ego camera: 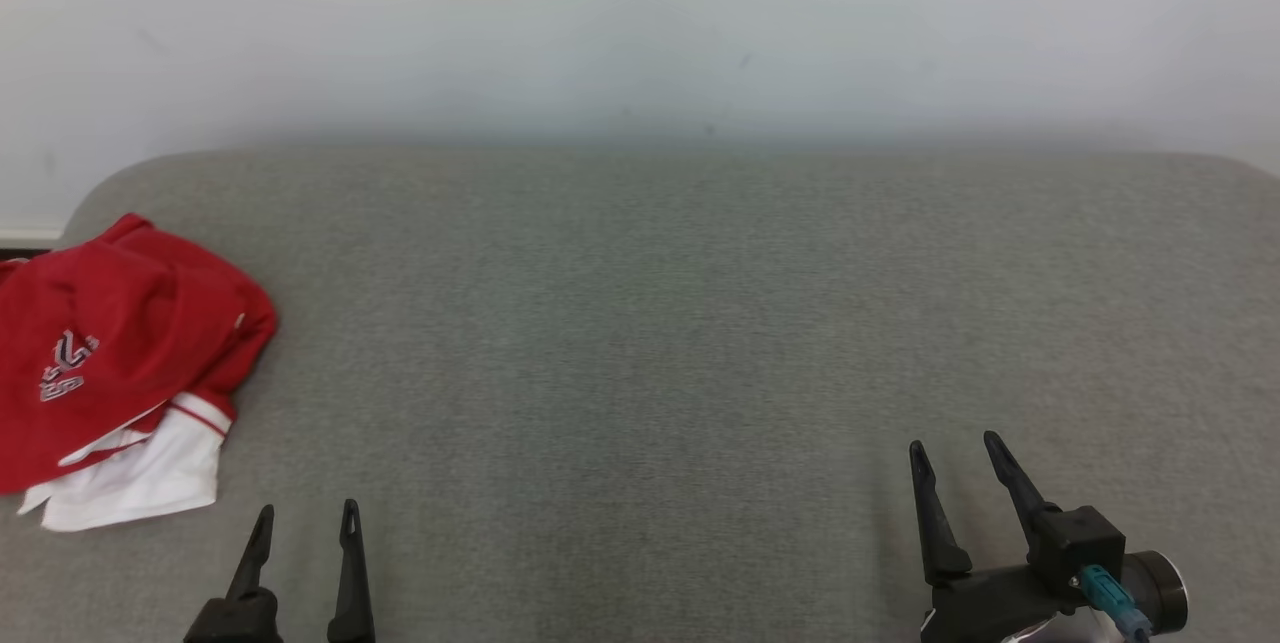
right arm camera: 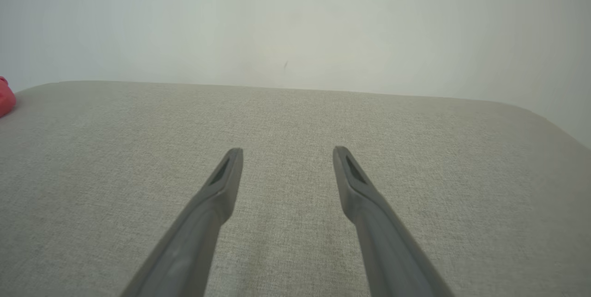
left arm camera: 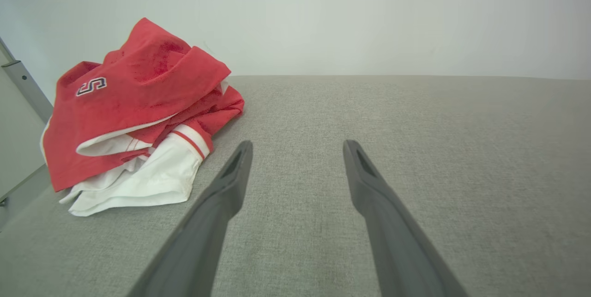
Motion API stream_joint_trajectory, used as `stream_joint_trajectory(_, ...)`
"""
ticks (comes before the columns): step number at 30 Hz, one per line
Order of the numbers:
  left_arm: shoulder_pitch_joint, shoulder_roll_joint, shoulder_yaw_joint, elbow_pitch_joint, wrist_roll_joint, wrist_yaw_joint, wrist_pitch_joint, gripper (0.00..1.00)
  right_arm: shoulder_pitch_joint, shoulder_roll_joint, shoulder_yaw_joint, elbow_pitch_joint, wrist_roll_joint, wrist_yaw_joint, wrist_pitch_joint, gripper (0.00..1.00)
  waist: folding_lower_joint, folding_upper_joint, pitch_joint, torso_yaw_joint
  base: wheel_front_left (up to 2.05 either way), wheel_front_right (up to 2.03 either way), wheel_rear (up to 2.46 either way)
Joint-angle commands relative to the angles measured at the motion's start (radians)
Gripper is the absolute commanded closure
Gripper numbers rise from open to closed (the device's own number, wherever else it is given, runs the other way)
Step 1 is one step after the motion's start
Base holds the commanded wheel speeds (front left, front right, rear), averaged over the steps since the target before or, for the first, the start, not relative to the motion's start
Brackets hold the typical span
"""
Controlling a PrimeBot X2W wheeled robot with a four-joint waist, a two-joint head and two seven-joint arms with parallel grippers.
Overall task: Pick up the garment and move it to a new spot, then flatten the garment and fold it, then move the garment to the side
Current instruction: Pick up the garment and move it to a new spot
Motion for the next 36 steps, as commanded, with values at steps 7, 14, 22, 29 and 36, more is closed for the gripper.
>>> stream_joint_trajectory(7, 0.011, 0.005, 0.035, 0.004, -0.002, 0.006, -0.003, 0.0, -0.01, 0.002, 0.016, -0.003, 0.023, 0.003, -0.003, 0.0, 0.0, -0.0001, 0.01, 0.166, 0.0, 0.0, 0.0)
stream_joint_trajectory(14, 0.027, 0.004, 0.065, 0.014, -0.011, 0.004, -0.003, 0.0, -0.011, -0.004, 0.031, 0.014, 0.019, 0.003, -0.003, 0.0, 0.0, -0.0001, 0.006, 0.294, 0.0, 0.0, 0.0)
stream_joint_trajectory(22, 0.047, 0.004, 0.093, 0.014, -0.011, 0.004, -0.003, 0.0, -0.017, 0.002, 0.039, 0.03, 0.029, 0.003, -0.003, 0.0, 0.0, -0.0001, -0.002, 0.391, 0.0, 0.0, 0.0)
stream_joint_trajectory(29, 0.051, 0.004, 0.11, 0.012, -0.015, 0.003, -0.003, 0.0, -0.018, 0.005, 0.039, 0.03, 0.019, 0.003, -0.003, 0.0, 0.0, -0.0001, 0.005, 0.418, 0.0, 0.0, 0.0)
stream_joint_trajectory(36, 0.048, 0.004, 0.113, 0.01, -0.031, 0.013, -0.003, 0.0, -0.023, 0.003, 0.037, 0.036, 0.017, 0.003, -0.003, 0.0, 0.0, -0.0001, 0.017, 0.42, 0.0, 0.0, 0.0)
